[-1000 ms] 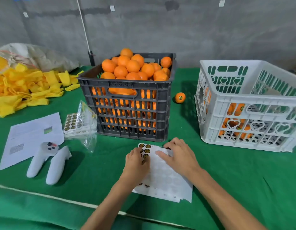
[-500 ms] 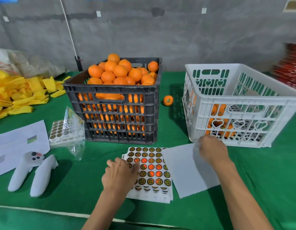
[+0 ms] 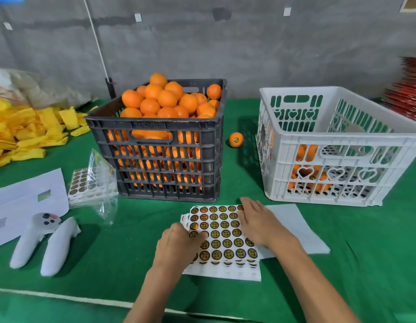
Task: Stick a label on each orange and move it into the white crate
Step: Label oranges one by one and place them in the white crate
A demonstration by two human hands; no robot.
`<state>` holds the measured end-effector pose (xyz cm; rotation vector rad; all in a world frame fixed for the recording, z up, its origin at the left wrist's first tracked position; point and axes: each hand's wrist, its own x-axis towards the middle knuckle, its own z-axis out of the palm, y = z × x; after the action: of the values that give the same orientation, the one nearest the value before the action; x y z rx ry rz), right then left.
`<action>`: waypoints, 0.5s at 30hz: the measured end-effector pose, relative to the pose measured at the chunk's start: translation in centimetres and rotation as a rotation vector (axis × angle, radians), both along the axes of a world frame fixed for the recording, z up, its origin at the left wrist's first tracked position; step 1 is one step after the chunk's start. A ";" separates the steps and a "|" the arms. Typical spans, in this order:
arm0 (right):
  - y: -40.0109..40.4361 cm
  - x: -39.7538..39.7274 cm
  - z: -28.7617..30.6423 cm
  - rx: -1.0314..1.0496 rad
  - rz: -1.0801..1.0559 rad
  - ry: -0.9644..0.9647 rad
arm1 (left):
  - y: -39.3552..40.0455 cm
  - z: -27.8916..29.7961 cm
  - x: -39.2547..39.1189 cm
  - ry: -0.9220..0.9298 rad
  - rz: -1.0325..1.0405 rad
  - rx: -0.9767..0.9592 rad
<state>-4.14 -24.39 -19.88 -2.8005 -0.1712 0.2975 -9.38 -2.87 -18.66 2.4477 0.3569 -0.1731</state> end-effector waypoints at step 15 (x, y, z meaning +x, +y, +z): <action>-2.3 0.6 -0.6 0.207 -0.140 -0.228 | -0.1 -0.4 0.4 0.032 -0.010 -0.058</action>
<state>-3.52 -26.66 -20.47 -2.6169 -0.0526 -0.0705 -9.02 -3.01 -19.07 2.3918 0.3484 -0.2236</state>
